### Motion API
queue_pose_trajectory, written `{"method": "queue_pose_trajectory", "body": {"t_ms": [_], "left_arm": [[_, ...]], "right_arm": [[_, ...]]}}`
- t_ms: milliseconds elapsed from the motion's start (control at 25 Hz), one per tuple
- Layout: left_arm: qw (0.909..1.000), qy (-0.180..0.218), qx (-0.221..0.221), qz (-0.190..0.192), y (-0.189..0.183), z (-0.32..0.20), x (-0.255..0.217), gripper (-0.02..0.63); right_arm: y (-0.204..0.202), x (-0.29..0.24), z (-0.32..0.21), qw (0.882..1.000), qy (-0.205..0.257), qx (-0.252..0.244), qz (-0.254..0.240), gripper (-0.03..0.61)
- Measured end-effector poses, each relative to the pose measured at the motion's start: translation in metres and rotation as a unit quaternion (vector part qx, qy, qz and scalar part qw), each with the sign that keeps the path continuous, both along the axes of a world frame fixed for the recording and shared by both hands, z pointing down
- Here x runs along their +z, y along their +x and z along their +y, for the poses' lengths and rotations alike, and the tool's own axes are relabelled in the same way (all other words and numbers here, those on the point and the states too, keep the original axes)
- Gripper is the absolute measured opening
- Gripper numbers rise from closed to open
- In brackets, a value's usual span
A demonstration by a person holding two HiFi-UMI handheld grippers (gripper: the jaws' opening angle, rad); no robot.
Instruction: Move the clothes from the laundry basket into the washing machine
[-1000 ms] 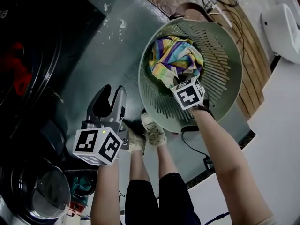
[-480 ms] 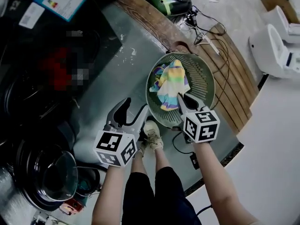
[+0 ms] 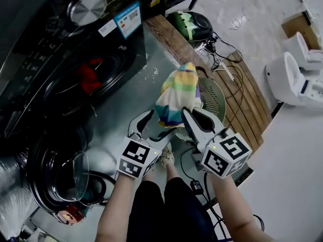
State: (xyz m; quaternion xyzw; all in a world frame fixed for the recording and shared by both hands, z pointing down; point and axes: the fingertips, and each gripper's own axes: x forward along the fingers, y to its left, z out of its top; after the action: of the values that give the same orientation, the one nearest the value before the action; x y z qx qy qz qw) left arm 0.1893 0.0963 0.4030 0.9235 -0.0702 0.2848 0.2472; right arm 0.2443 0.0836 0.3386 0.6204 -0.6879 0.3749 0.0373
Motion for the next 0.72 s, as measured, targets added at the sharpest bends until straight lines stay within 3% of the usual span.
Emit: {"method": "queue_pose_trajectory", "body": {"t_ms": [160,200,280,320,560,720], "left_arm": [[0.9988,0.030,-0.025,0.028,-0.016,-0.017,-0.022,0.340],[0.9980,0.036,-0.036,0.037,-0.021,-0.024,-0.027,0.270],[0.9955,0.043,-0.065,0.053,-0.037,-0.038,-0.035,0.055],[0.9941,0.044,-0.079,0.060,-0.048,-0.044,-0.038,0.030],[0.9835,0.050,-0.147,0.092,-0.112,-0.073,-0.049,0.023],[0.9788,0.070,-0.176,0.078,-0.151,-0.082,-0.053,0.023]], "right_arm": [[-0.049,-0.040,-0.028,0.996,0.048,-0.056,-0.054,0.048],[-0.059,-0.046,-0.035,0.994,0.056,-0.066,-0.066,0.048],[-0.076,-0.049,-0.046,0.992,0.067,-0.080,-0.077,0.048],[-0.083,-0.046,-0.051,0.991,0.069,-0.086,-0.076,0.048],[-0.129,-0.012,-0.071,0.986,0.056,-0.144,-0.054,0.061],[-0.162,-0.003,-0.075,0.978,0.067,-0.195,-0.035,0.168]]}}
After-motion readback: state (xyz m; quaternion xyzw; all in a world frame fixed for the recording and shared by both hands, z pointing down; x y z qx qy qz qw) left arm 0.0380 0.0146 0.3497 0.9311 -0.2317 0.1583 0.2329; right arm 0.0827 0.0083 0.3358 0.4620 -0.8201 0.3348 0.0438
